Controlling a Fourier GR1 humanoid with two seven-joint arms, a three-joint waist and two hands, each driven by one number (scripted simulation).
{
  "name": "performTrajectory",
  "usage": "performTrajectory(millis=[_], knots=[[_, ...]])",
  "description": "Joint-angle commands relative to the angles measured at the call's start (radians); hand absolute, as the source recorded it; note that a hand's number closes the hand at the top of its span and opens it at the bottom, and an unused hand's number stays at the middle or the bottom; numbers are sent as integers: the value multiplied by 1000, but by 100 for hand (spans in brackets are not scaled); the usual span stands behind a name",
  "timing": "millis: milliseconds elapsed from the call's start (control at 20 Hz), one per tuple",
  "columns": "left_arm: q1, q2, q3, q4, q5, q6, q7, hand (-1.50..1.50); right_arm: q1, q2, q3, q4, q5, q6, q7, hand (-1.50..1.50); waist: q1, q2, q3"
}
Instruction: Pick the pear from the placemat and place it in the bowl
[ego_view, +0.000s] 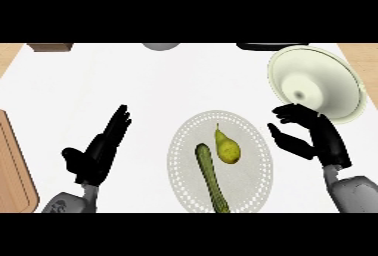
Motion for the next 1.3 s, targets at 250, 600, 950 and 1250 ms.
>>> performTrajectory(millis=[250,600,950,1250], knots=[[-27,-20,-11,-82,70,-74,94,0,-95,-5,276,-236,341,-38,309,-150,27,1,9],[-73,-37,-3,-59,73,-69,118,0,-360,-82,339,-222,427,280,812,-150,39,3,5],[-88,-41,14,-47,83,-84,134,0,-547,92,331,-96,252,505,1119,-150,41,8,8],[-88,-39,19,-85,81,-82,158,0,-608,184,329,105,210,488,1159,-150,43,9,10]])
